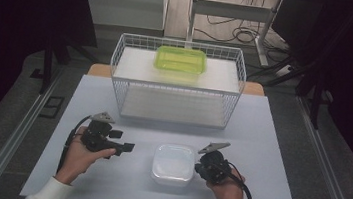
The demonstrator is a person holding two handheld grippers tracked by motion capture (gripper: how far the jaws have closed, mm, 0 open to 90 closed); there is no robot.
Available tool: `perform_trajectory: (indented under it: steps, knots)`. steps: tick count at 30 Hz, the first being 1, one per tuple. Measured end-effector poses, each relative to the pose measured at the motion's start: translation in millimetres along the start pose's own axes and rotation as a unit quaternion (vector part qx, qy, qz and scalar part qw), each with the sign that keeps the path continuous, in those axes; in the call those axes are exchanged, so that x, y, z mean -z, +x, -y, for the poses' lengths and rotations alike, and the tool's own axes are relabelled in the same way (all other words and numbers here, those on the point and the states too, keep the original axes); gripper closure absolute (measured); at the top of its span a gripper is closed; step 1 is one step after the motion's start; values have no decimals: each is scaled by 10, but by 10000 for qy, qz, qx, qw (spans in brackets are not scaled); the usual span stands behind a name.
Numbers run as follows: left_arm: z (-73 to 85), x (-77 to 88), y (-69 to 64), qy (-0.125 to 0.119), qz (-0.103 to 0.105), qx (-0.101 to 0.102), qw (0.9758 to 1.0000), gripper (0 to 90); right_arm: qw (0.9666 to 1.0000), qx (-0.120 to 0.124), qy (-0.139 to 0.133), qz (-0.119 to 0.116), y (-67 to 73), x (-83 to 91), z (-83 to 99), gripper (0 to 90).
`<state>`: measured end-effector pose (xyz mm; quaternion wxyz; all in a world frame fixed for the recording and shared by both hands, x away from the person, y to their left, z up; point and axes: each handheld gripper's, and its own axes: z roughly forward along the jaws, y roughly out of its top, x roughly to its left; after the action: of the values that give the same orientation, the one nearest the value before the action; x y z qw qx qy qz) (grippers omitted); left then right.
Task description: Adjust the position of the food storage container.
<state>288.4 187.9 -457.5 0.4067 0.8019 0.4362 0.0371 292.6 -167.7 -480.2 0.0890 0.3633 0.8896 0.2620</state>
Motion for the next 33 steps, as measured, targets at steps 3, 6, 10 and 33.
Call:
perform_trajectory:
  steps: [3,6,10,33]
  knots:
    - [2,3,9,-13,-3,15,10000,268,10000,73,-11,-22,34,-58,-89,889]
    - [9,-3,17,4,-13,36,10000,267,9999,131,-3,-63,64,-110,-150,889]
    - [15,12,19,-17,-27,44,10000,266,9998,123,-32,-136,54,-114,-145,889]
    - [91,115,-108,-395,150,652,9970,245,9696,-1493,-1455,-1281,-383,357,124,363]
